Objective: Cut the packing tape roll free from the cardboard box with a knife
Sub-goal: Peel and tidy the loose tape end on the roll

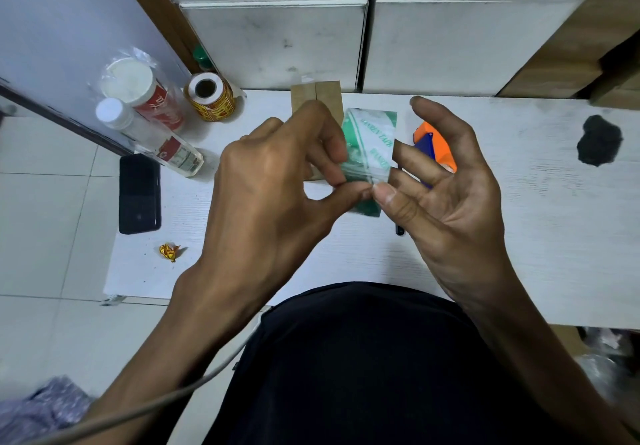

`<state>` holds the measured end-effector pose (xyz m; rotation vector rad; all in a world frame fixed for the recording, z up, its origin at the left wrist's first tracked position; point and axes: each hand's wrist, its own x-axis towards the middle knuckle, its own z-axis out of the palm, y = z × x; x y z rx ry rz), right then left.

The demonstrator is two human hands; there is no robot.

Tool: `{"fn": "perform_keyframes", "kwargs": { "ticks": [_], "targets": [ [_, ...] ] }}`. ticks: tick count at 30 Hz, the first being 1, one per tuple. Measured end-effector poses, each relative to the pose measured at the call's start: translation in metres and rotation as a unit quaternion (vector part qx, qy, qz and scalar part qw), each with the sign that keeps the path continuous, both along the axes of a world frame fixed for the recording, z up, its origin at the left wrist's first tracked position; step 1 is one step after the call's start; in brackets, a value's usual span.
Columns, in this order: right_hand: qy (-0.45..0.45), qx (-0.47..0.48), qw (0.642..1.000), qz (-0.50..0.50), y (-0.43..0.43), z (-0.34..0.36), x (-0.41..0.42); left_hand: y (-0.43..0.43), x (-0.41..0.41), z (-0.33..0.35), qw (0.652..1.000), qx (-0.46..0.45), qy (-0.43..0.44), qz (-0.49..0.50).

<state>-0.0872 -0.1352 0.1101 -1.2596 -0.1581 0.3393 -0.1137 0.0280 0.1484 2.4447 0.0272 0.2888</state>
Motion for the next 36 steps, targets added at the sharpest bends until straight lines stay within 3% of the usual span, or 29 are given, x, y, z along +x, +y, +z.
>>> {"fn": "perform_keyframes", "kwargs": {
  "ticks": [7, 13, 19, 29, 36],
  "targets": [
    [0.012, 0.004, 1.0, 0.006, -0.002, -0.003, 0.0, 0.006, 0.004, -0.003, 0.993, -0.089, 0.055, 0.052],
    [0.014, -0.003, 1.0, 0.001, -0.003, -0.008, 0.002, 0.012, 0.007, -0.009, 0.955, -0.253, 0.15, 0.035],
    [0.037, -0.006, 0.999, -0.003, -0.006, -0.013, 0.003, 0.015, 0.01, -0.011, 0.953, -0.256, 0.163, -0.004],
    [0.069, 0.012, 0.997, 0.019, -0.011, -0.017, 0.007, 0.019, 0.006, -0.019, 0.921, -0.342, 0.17, -0.084],
    [0.051, -0.022, 0.996, 0.074, -0.012, -0.017, 0.003, 0.015, 0.003, -0.026, 0.926, -0.337, 0.164, -0.046]
  ]
}}
